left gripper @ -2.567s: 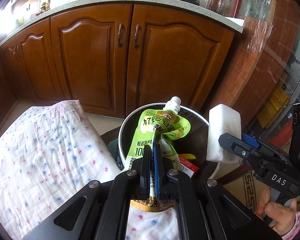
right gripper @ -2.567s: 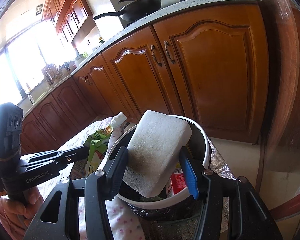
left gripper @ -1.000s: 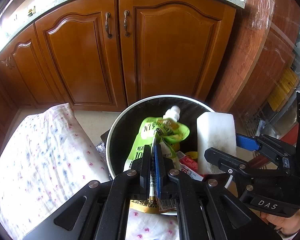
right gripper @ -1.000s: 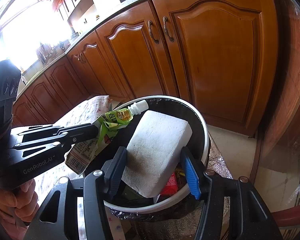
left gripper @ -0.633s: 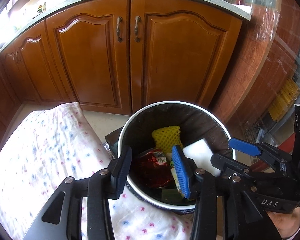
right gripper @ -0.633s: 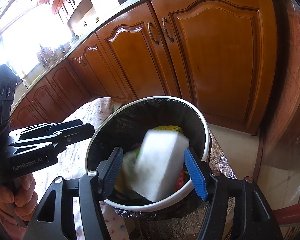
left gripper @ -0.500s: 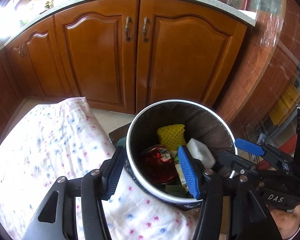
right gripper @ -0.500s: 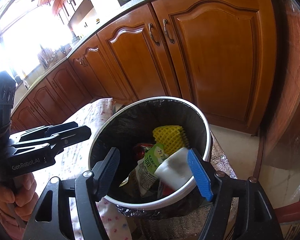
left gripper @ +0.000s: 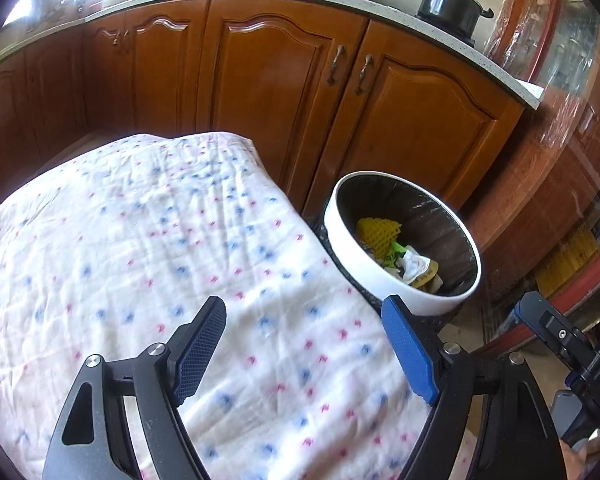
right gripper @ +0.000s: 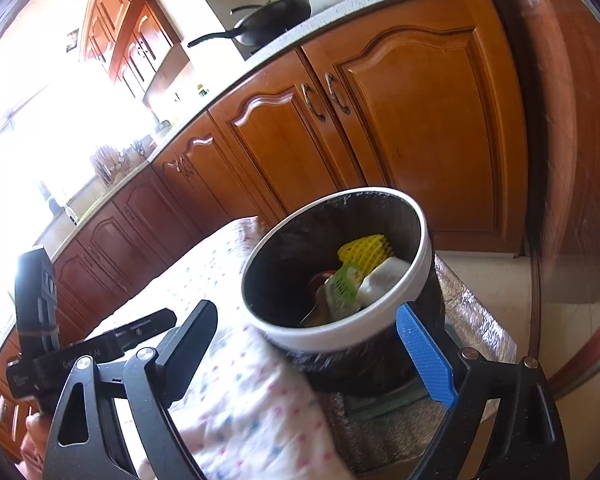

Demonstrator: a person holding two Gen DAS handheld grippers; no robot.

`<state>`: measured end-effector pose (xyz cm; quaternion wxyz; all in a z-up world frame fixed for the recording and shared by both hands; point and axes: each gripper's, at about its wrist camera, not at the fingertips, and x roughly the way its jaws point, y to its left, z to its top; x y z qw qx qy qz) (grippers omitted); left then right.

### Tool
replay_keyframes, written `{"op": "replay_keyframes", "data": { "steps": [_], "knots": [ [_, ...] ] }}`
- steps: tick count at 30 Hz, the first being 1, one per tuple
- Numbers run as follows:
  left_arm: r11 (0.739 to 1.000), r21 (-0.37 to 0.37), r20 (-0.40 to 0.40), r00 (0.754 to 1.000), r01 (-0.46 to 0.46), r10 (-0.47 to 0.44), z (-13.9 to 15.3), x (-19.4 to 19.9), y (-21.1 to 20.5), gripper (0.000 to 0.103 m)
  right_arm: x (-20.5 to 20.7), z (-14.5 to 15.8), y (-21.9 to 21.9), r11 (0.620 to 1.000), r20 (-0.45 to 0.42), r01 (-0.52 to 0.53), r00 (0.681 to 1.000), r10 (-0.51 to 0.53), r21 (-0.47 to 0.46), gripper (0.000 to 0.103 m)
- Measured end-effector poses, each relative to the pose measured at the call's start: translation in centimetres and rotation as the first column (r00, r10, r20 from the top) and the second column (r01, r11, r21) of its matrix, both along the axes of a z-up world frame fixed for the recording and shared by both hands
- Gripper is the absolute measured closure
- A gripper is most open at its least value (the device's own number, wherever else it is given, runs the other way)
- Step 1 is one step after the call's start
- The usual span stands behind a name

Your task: Collect trash

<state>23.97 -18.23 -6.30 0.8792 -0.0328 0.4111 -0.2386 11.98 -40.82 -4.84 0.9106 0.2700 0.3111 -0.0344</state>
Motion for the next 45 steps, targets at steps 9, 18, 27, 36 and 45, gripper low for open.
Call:
{"op": "replay_keyframes", "data": {
  "steps": [9, 18, 27, 36, 45],
  "knots": [
    [0.997, -0.026, 0.066, 0.996, -0.066, 0.067, 0.9, -6.6, 4.8, 0.021, -3.9, 2.4, 4.2, 0.998, 0.082, 0.022, 0.997, -0.017, -0.059, 0.004],
    [0.989, -0.042, 0.311, 0.939, -0.141, 0.147, 4.6, -13.8, 8.6, 0.001, -7.2, 6.8, 8.9, 0.964, 0.217, 0.055, 0.976, 0.003, -0.261, 0.0],
    [0.98, -0.002, 0.466, 0.866, -0.201, 0.179, 2.3, -20.4, 9.6, 0.001, -10.4, 6.2, 11.8, 0.919, 0.332, 0.153, 0.943, -0.026, -0.364, 0.0],
    [0.973, 0.053, 0.45, 0.875, -0.224, 0.177, 0.4, -21.5, 9.5, 0.001, -11.5, 4.3, 13.3, 0.916, 0.29, 0.111, 0.957, 0.006, -0.386, 0.0],
    [0.967, 0.079, 0.465, 0.867, -0.244, 0.18, 0.2, -21.5, 9.9, 0.001, -12.1, 3.1, 13.4, 0.919, 0.269, 0.103, 0.963, 0.004, -0.38, 0.0]
  ]
}}
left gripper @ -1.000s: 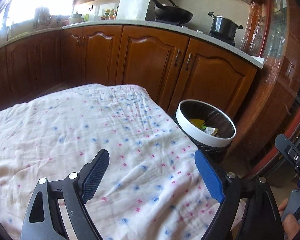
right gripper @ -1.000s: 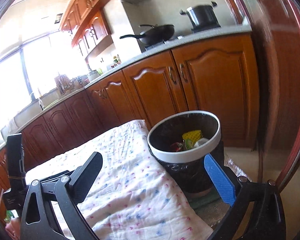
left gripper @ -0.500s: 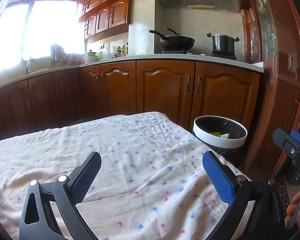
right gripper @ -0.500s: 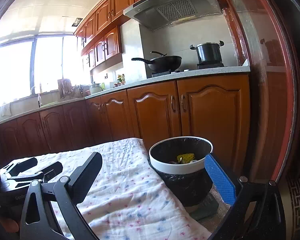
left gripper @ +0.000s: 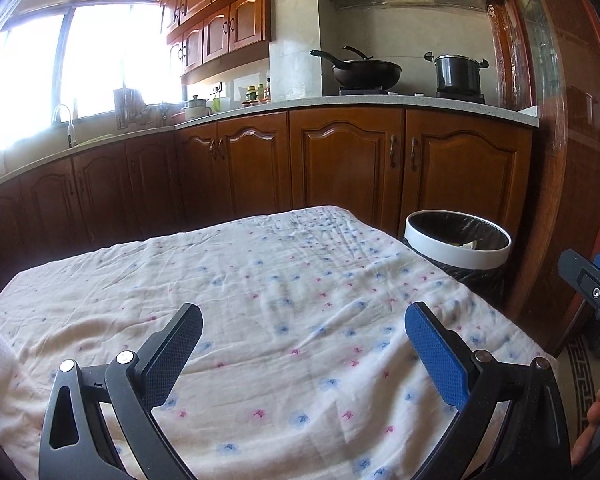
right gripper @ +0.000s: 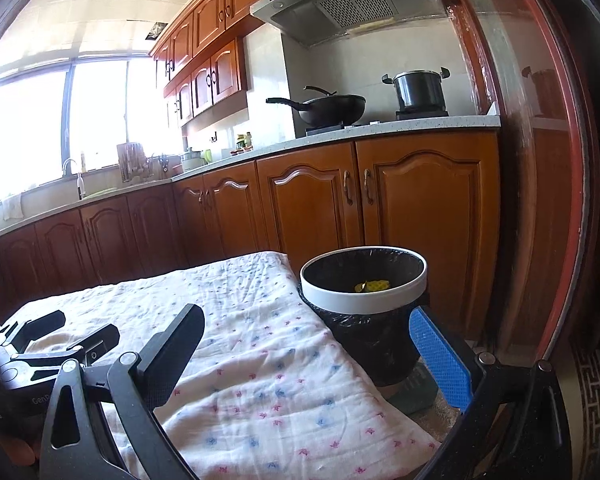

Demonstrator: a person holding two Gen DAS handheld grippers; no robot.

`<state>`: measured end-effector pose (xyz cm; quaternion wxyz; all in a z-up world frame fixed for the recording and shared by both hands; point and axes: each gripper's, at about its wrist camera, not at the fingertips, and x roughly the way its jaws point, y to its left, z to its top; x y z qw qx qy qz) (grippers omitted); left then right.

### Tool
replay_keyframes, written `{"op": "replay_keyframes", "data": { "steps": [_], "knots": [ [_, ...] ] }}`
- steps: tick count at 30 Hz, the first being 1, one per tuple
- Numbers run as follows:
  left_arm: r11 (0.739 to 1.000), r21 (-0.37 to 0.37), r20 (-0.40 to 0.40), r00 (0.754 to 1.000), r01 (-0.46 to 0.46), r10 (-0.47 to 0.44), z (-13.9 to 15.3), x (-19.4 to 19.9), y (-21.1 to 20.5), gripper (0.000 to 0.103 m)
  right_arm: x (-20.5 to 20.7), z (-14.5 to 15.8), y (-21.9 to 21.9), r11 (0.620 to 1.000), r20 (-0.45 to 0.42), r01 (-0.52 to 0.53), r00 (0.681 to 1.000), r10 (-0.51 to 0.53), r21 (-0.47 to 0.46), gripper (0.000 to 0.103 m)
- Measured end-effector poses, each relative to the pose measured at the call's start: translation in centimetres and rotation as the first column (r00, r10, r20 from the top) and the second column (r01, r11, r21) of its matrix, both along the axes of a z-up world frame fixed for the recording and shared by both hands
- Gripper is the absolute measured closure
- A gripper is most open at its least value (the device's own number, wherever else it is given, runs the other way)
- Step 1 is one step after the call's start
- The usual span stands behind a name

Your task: Collect trash

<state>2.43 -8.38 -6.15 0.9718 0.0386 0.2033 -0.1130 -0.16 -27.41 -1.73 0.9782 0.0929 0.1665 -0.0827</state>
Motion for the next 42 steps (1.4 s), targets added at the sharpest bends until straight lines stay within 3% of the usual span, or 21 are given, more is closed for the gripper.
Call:
{"op": "replay_keyframes", "data": {
  "steps": [42],
  "knots": [
    [0.999, 0.006, 0.035, 0.999, 0.04, -0.04, -0.6, 0.0, 1.4, 0.001, -0.6, -0.5, -0.3, 1.0, 0.002, -0.005, 1.0, 0.005, 0.017, 0.0]
  ]
}}
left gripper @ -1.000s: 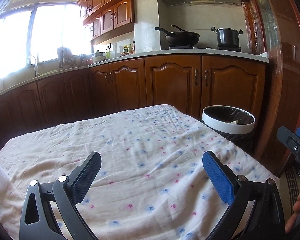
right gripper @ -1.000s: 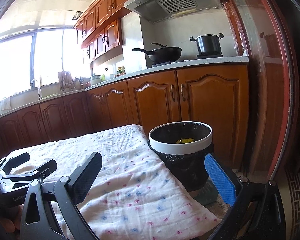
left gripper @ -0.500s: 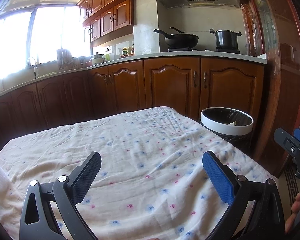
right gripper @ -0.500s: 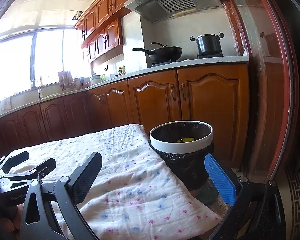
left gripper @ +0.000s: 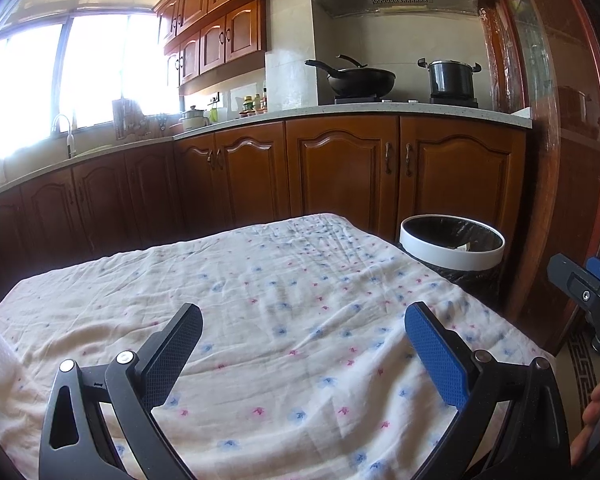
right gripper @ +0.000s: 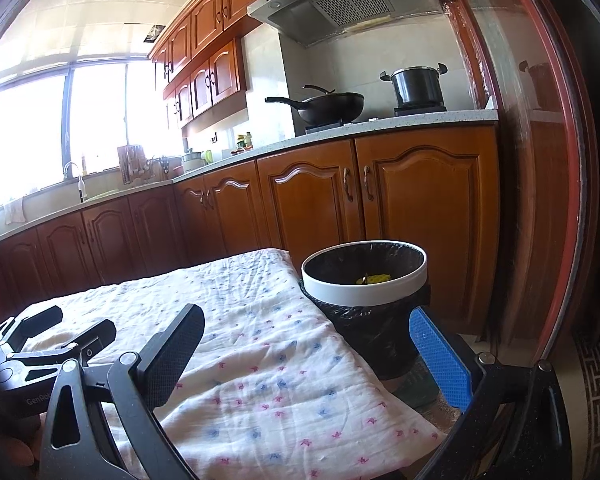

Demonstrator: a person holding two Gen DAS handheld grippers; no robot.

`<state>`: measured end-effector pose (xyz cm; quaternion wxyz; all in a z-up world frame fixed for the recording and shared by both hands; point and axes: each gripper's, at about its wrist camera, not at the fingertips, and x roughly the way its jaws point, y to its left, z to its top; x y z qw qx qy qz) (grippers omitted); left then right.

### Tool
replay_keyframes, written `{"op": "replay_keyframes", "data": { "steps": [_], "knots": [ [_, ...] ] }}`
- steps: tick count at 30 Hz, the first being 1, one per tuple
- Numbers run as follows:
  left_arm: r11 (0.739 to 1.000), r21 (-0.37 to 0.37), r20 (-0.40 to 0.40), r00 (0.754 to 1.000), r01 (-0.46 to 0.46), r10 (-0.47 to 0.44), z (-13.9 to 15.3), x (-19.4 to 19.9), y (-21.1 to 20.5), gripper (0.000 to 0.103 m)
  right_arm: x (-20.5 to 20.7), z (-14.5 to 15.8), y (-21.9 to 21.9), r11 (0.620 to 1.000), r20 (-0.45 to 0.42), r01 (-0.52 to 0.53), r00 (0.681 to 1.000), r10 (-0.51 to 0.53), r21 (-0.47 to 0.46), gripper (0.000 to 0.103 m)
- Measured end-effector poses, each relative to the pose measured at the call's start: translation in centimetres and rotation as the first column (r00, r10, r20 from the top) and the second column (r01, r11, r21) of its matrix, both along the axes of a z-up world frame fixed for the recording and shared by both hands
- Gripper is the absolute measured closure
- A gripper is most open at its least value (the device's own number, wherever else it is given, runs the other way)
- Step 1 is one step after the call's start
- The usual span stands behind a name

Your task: Collect trash

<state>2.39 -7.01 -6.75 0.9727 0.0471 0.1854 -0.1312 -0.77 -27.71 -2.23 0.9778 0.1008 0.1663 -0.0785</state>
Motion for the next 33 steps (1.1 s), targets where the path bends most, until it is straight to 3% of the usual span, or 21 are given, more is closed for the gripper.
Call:
{"op": "replay_keyframes", "data": {
  "steps": [33],
  "knots": [
    [1.0, -0.004, -0.011, 1.0, 0.011, -0.011, -0.05, 0.54, 0.16, 0.001, 0.36, -0.14, 0.3, 1.0, -0.004, -0.01, 1.0, 0.01, 0.009, 0.0]
  ]
}}
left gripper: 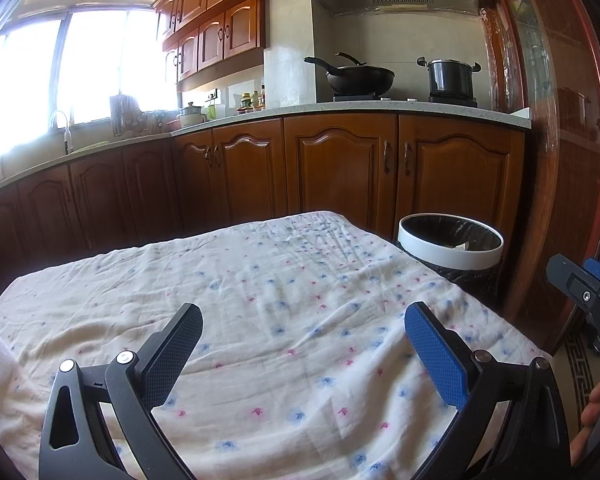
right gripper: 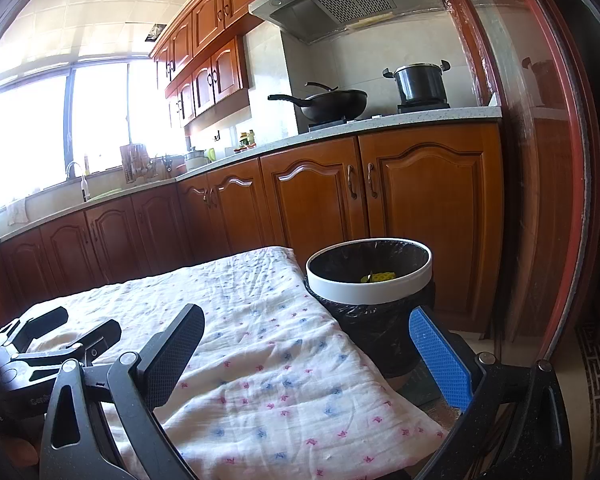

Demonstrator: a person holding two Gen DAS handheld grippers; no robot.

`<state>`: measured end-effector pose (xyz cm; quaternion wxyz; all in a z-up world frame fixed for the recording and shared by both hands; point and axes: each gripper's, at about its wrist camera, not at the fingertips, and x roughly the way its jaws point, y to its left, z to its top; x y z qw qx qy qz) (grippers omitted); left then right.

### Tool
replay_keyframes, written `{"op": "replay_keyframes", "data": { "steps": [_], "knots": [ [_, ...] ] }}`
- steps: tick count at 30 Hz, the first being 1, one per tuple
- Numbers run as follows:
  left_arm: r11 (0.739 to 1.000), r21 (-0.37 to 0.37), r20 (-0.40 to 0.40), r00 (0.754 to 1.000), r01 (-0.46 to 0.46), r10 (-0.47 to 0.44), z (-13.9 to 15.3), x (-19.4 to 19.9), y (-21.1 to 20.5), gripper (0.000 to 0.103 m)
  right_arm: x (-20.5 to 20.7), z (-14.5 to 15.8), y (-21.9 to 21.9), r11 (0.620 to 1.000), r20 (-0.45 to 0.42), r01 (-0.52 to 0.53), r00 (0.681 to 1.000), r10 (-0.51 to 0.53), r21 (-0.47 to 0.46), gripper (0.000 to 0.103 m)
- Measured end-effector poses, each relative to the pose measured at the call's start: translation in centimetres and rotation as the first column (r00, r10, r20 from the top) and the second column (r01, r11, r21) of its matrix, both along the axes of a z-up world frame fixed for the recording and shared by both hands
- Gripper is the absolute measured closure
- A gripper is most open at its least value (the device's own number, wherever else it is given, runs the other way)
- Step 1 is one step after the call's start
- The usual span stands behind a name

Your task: Collect trash

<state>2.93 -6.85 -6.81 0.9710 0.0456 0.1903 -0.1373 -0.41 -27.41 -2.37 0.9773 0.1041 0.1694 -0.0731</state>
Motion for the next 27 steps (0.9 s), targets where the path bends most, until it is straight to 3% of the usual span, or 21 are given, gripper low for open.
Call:
{"op": "replay_keyframes", "data": {
  "steps": [27],
  "knots": [
    [1.0, -0.007, -0.015, 1.0, 0.009, -0.009, -0.23, 0.8, 0.29, 0.001, 0.42, -0.3, -0.15, 1.0, -0.014, -0.005, 1.0, 0.005, 0.017, 0.0]
  ]
}}
